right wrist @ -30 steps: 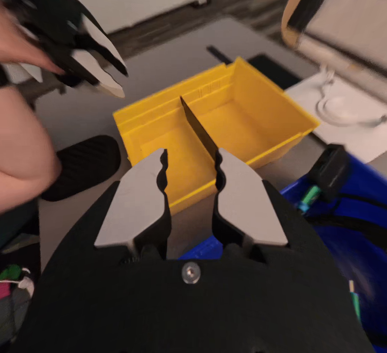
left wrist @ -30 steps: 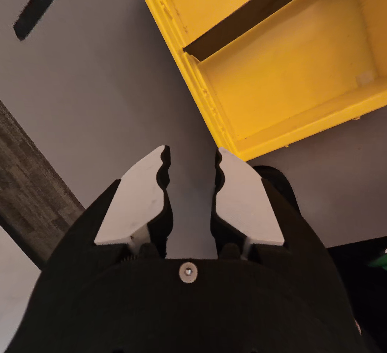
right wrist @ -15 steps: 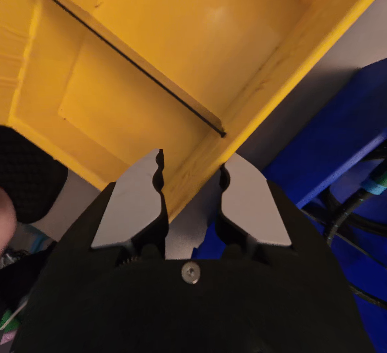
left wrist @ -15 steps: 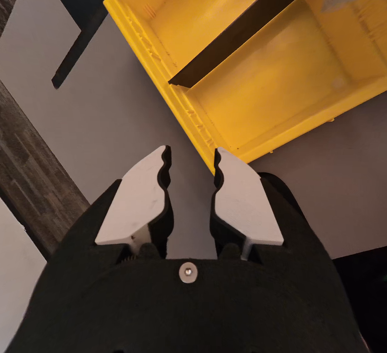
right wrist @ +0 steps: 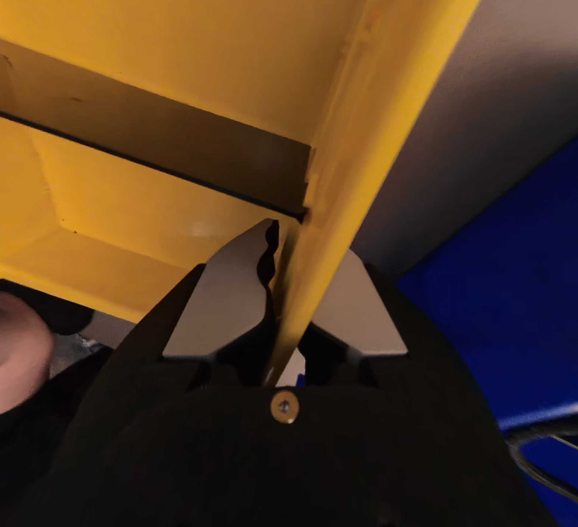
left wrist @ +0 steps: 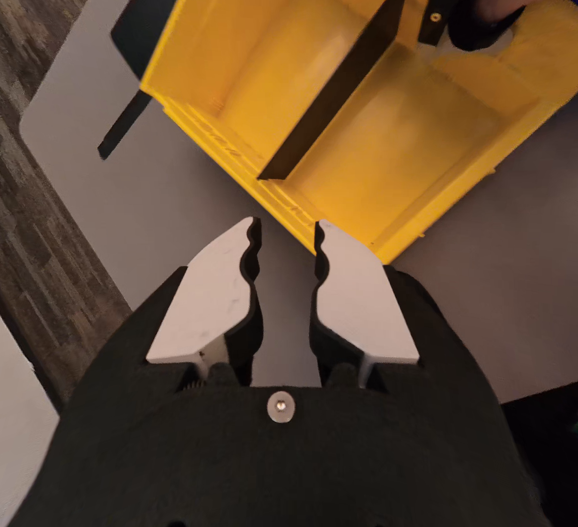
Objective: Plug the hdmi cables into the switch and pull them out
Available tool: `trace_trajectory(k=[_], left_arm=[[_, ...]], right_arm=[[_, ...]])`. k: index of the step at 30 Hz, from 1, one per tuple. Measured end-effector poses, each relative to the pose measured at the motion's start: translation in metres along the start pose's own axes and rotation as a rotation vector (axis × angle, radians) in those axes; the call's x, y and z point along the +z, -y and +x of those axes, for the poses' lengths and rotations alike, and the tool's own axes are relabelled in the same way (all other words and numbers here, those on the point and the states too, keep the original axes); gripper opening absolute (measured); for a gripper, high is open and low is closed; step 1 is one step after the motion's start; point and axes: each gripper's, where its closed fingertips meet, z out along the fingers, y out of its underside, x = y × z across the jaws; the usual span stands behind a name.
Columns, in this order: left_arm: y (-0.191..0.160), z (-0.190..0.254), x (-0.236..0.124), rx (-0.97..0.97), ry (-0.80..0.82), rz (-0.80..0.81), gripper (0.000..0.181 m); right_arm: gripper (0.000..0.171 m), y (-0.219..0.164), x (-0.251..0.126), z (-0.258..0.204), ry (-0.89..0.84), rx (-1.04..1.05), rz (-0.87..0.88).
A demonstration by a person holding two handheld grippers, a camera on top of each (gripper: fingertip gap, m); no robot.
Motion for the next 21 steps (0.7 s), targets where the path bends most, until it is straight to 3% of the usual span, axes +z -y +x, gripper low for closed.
trace_trajectory(k=[3, 6, 11, 13, 15, 18, 20, 21], left_arm=[[0.005, -0.024, -0.024, -0.157, 0.108, 0.089, 0.03], [0.021, -0.042, -0.069, -0.251, 0.182, 0.344, 0.037], [0.023, -0.063, -0.158, -0.512, 0.215, 0.839, 0.052], [0.018, -0.071, -0.175, -0.571, 0.256, 0.916, 0.062], [0.033, -0.057, -0.172, -0.521, 0.151, 0.945, 0.068], [0.08, 0.0, -0.143, -0.401, -0.254, 0.92, 0.076], [0.109, 0.037, -0.107, -0.345, -0.434, 0.815, 0.081], [0.122, 0.048, -0.082, -0.339, -0.45, 0.751, 0.084]], right_arm=[[0.008, 0.0, -0.018, -0.012, 0.041, -0.01, -0.061], [0.008, 0.006, -0.055, -0.031, 0.092, -0.039, -0.047], [0.006, 0.002, -0.169, -0.025, 0.09, -0.145, 0.06], [0.006, -0.014, -0.223, -0.003, 0.088, -0.128, 0.107], [0.006, -0.036, -0.273, 0.032, 0.071, -0.081, 0.174], [0.005, -0.081, -0.333, 0.103, 0.008, 0.03, 0.279], [0.005, -0.117, -0.359, 0.158, -0.047, 0.125, 0.339], [0.005, -0.136, -0.367, 0.185, -0.075, 0.184, 0.367]])
